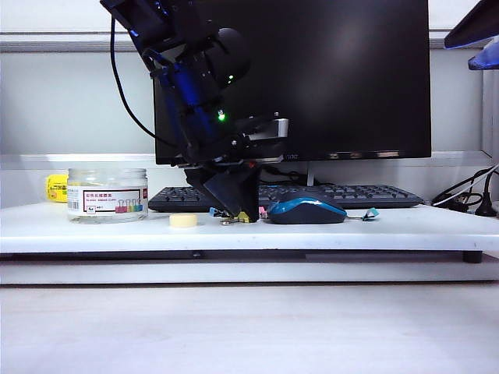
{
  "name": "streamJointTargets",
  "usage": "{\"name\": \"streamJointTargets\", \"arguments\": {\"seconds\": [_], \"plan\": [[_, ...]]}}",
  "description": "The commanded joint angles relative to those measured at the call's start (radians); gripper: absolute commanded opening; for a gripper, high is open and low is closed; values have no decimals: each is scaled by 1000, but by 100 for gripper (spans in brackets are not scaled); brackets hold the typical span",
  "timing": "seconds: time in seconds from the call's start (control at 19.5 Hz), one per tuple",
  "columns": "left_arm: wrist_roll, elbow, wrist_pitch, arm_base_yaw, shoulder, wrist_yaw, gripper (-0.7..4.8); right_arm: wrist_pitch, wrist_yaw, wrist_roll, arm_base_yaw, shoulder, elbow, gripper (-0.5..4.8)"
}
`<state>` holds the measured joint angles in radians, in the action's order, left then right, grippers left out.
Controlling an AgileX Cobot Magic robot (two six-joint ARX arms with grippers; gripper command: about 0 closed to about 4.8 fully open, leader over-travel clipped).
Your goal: Pick up the clips with the largest number of clips of the same color on the table and place them in a round transparent plastic box.
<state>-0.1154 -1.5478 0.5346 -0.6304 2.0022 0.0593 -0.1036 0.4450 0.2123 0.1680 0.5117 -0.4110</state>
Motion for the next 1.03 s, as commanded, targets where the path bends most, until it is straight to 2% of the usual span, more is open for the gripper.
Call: {"name": "streamJointTargets", "arguments": {"seconds": [0.05,0.46,0.62,0.67,0.87,0.97,1.03], "plan": [[0,0,27,-2,3,5,111,18,2,-4,0,-1,-5,202],[-12,-1,48,-1,-130,-4,111,18,2,-4,0,-1,-5,202],[-89,-1,119,7,-208,-166,111,18,2,-3,0,0,-5,202],[-92,0,145,27,-225,-199,111,18,3,-3,0,-1,-5,202],[-86,0,215,146,-254,-190,111,18,6,-3,0,-1,-5,202],[-87,1,245,243,-264,-113,111,18,25,-3,0,0,-5,202],[-87,1,244,263,-265,-105,111,18,25,-3,0,0,-5,202]]}}
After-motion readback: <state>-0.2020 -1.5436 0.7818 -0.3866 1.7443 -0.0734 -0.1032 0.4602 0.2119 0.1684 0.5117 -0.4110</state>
